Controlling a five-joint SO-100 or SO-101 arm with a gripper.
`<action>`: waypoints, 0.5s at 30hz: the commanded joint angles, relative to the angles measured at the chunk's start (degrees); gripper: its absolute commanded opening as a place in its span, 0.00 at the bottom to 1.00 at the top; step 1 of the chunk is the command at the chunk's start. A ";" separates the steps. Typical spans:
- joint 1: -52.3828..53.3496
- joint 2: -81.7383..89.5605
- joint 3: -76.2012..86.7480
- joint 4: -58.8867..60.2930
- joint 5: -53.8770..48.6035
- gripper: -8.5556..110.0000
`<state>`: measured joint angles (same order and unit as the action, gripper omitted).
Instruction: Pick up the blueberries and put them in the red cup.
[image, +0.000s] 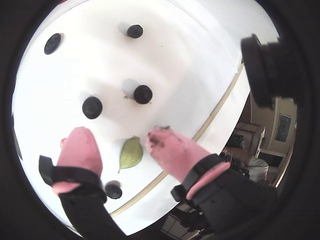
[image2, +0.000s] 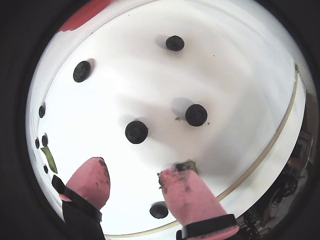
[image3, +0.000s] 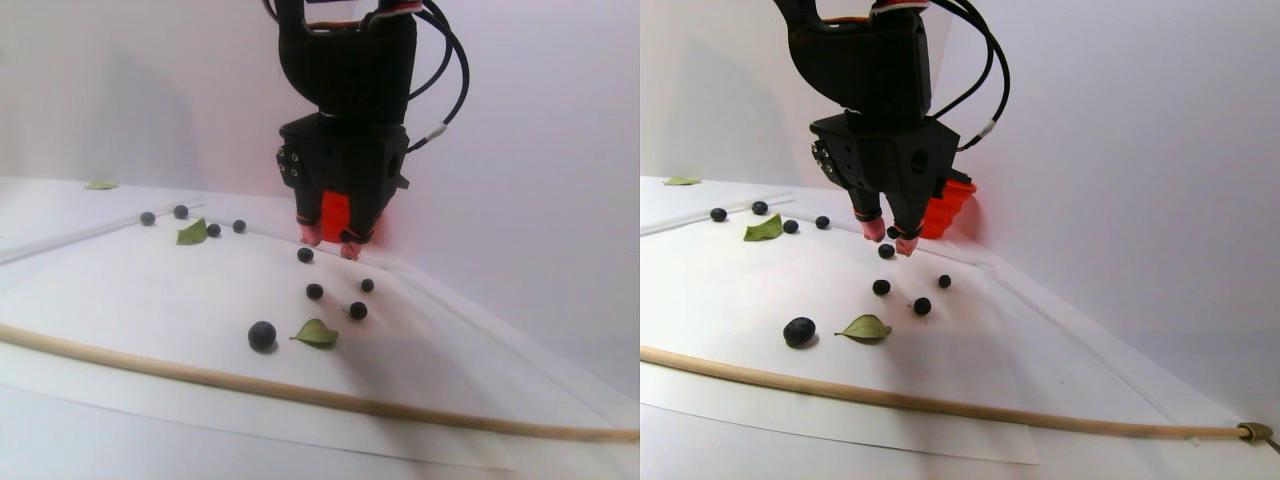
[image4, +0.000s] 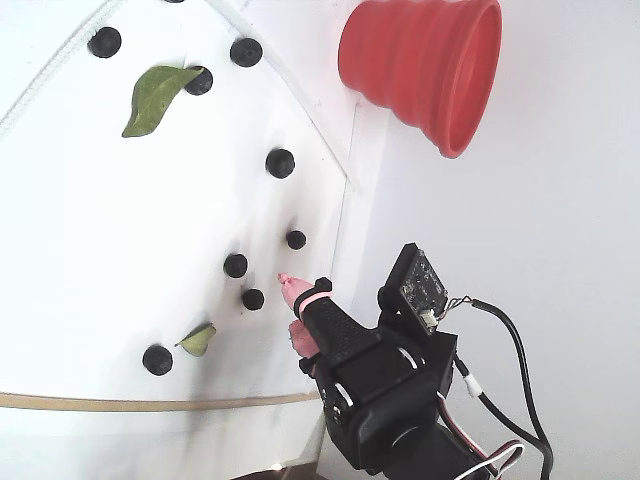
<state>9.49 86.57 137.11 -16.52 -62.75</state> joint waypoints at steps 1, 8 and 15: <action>0.26 -0.79 -3.60 -1.67 0.79 0.24; 0.09 -6.24 -7.03 -2.81 1.85 0.24; -0.79 -9.84 -9.23 -3.87 3.34 0.25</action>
<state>8.35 76.29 130.61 -18.63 -60.21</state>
